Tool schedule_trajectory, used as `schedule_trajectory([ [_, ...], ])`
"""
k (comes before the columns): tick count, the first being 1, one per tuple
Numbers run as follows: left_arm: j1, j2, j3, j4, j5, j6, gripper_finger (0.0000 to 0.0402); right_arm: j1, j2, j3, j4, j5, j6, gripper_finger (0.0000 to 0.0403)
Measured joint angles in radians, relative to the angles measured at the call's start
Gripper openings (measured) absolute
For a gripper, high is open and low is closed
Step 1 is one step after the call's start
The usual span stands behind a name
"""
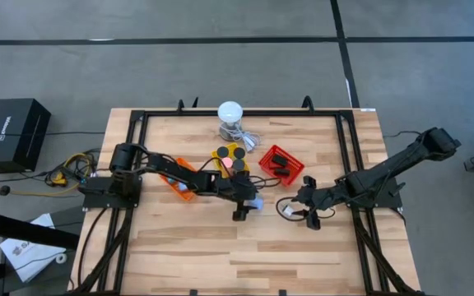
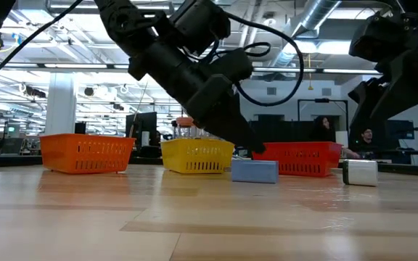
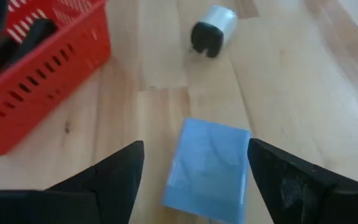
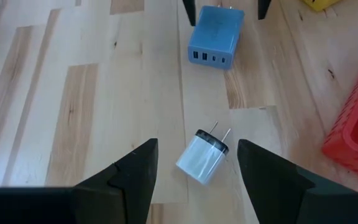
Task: Pick & Place Office items
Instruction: Put the large blue charger adapter into the orange basket
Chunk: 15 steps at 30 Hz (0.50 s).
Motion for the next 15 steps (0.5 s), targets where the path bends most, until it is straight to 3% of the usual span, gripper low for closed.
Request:
schedule_trajectory([
  [15, -0.018, 0.028, 0.000, -0.040, -0.009, -0.007, 0.0284, 0.000, 0.000, 0.000, -0.001, 0.000, 0.003, 0.0212],
])
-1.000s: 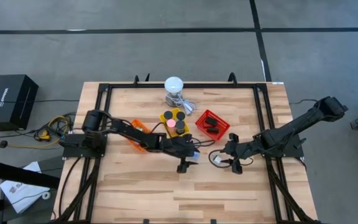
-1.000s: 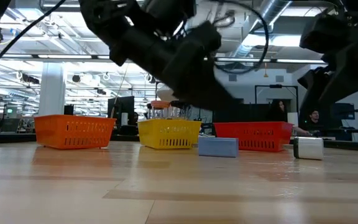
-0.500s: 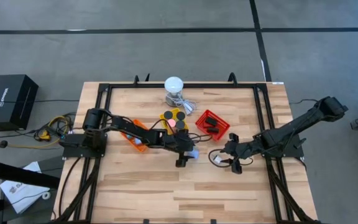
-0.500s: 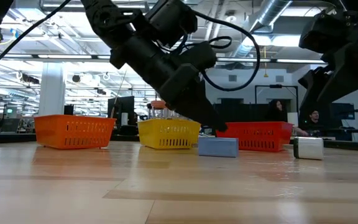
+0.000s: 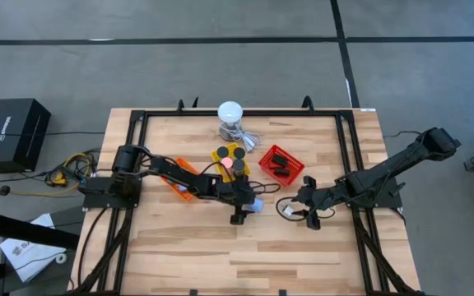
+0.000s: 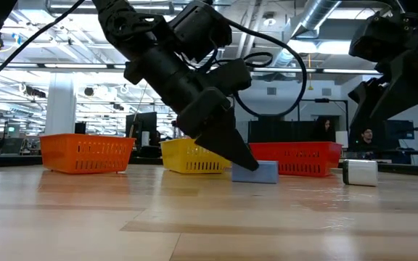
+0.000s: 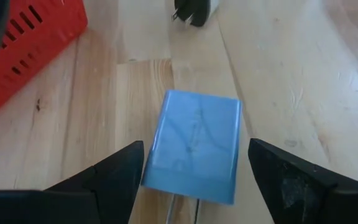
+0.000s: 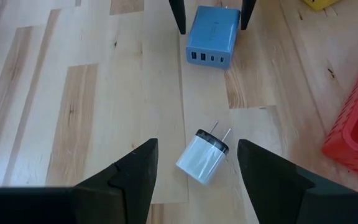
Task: Pick & Place Office items
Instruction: Put the large blue charger adapter into the orange basket
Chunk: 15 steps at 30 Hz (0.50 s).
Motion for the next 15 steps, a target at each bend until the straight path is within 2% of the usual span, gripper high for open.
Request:
schedule_trajectory([
  [10, 0.001, 0.003, 0.001, -0.012, -0.001, -0.004, 0.0217, 0.000, 0.000, 0.000, 0.000, 0.000, 0.000, 0.0212],
  [15, -0.005, -0.005, 0.000, -0.024, -0.006, -0.005, 0.0221, 0.000, 0.000, 0.000, 0.000, 0.000, 0.000, 0.0212],
])
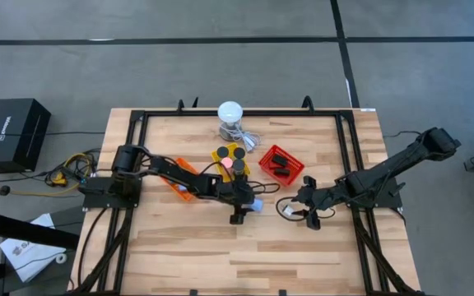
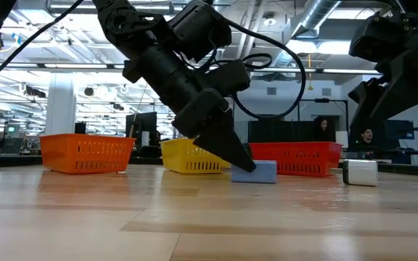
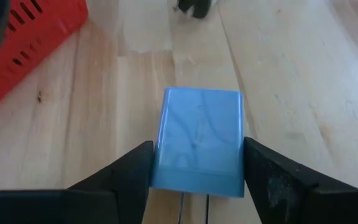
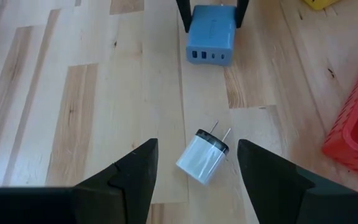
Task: Pick & Place Office items
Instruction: Put the large blue charger adapter into the orange basket
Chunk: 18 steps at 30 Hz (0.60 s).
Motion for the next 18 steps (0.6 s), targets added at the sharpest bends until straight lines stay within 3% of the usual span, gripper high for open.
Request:
schedule_trajectory([
  [7, -0.028, -0.070, -0.002, -0.011, 0.004, -0.022, 0.0214, 0.000, 0.000, 0.000, -0.002, 0.000, 0.000, 0.0212],
  [10, -0.047, -0.146, -0.002, -0.106, -0.002, -0.050, 0.0212, 0.000, 0.000, 0.000, -0.002, 0.000, 0.000, 0.0212],
  [14, -0.085, -0.276, -0.006, -0.331, -0.092, -0.083, 0.0220, 0.000, 0.000, 0.000, 0.000, 0.000, 0.000, 0.0212],
  [18, -0.112, -0.442, -0.070, -0.447, -0.117, -0.187, 0.0213, 0.000, 0.000, 0.000, 0.013, 0.000, 0.000, 0.0212],
])
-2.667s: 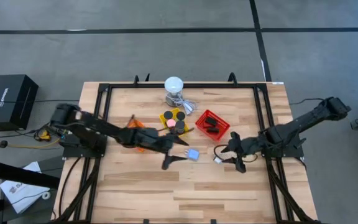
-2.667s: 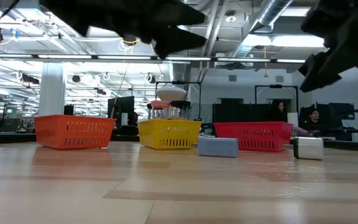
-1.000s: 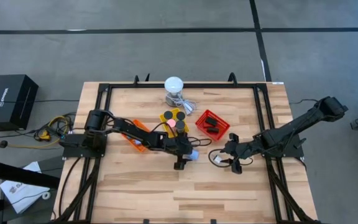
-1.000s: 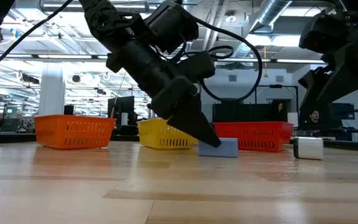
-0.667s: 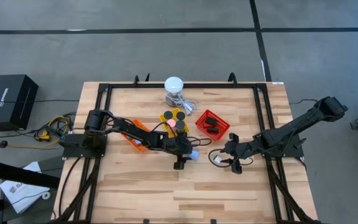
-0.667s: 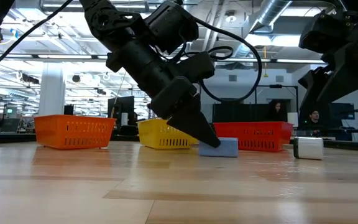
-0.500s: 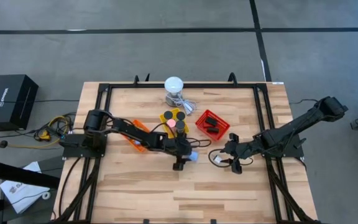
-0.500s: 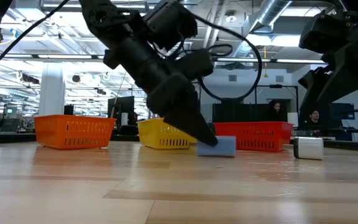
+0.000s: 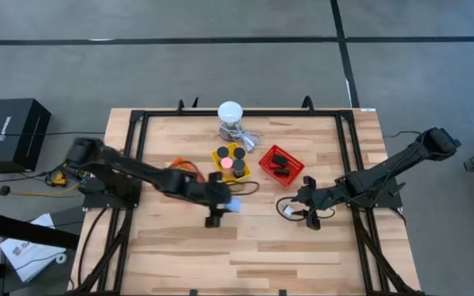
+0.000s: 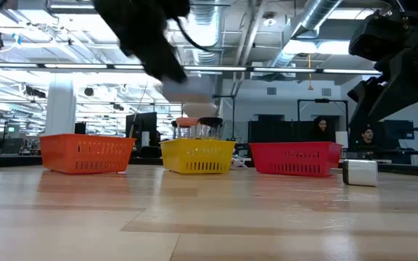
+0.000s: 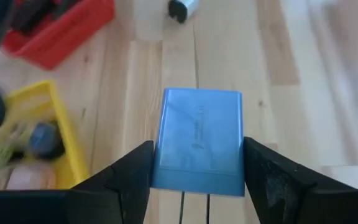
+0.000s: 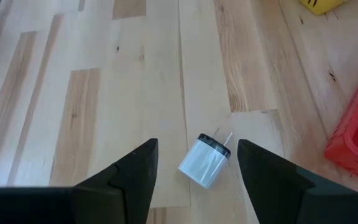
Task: Pick & Place Office items
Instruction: Put the large blue charger adapter into the orange basket
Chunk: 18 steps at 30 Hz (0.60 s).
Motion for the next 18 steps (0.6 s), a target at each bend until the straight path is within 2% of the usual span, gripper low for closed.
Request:
schedule_trajectory([
  [3, -0.014, -0.153, -0.087, -0.021, -0.041, -0.092, 0.0212, 0.000, 0.000, 0.000, 0.019, 0.000, 0.000, 0.0212],
  [10, -0.024, -0.485, -0.390, -0.040, -0.207, -0.271, 0.0218, 0.000, 0.000, 0.001, 0.078, 0.000, -0.008, 0.0212],
  [14, 0.001, -0.610, -0.540, -0.040, -0.261, -0.358, 0.0214, 0.000, 0.000, 0.001, 0.078, 0.000, -0.009, 0.0212],
  [18, 0.057, -0.671, -0.636, -0.037, -0.271, -0.382, 0.0220, 0.003, 0.000, 0.001, 0.075, 0.000, -0.005, 0.0212],
])
